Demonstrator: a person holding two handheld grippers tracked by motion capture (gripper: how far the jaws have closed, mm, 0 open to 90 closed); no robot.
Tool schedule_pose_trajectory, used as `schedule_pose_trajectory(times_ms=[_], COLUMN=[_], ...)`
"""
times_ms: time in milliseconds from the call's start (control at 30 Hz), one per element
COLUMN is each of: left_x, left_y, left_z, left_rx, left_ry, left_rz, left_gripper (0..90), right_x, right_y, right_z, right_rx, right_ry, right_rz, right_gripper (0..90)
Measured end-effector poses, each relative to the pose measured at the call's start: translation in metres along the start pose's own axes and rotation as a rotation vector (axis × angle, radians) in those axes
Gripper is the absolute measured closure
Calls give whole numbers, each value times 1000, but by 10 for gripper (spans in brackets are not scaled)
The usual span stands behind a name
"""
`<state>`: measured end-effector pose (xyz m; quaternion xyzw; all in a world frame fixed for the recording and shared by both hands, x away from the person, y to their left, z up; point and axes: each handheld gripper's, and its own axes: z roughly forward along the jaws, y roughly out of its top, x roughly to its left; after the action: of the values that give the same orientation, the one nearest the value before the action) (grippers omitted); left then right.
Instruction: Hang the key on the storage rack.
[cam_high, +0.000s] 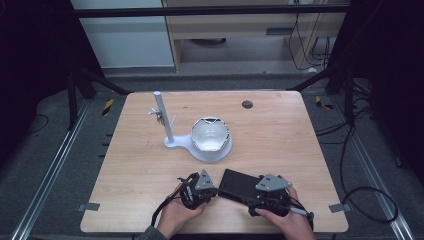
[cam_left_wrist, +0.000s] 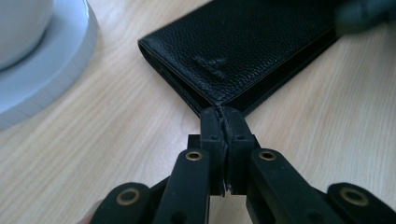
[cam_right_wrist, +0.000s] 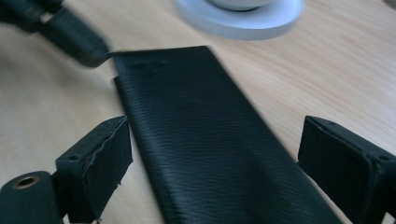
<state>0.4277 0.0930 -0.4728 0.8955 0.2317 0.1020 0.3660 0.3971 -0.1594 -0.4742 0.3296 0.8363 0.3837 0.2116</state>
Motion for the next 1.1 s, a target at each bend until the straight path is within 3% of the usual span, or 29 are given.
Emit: schedule_pose_trajectory(times_ms=[133,267,367,633,700,867,1100], left_x=[2,3,3,1,3,10,21], left_y=[4,6,7,9,13,26,41], left_z=[-2,-2,-2,3,8,11,9], left_rx=[-18,-24,-23,6,14,-12,-9], left_ry=[0,1,-2,-28,-20,-31,-34], left_rz=[-11,-15,-11,6,18,-7,-20], left_gripper=[881,881,881,861,859,857,841], right_x=[9,6,2,-2,-4,-7,-22], right_y=[-1,-4,-5,-1,0,3,14], right_z=[7,12,11,5,5,1,-6], right_rx=[64,108,108,88,84,80,126], right_ry=[-18,-70,-92,-118,-114,-105,-29], right_rz=[-63,-64,-56,-49,-42,-30,-43], right_gripper=[112,168,219,237,233,231,175])
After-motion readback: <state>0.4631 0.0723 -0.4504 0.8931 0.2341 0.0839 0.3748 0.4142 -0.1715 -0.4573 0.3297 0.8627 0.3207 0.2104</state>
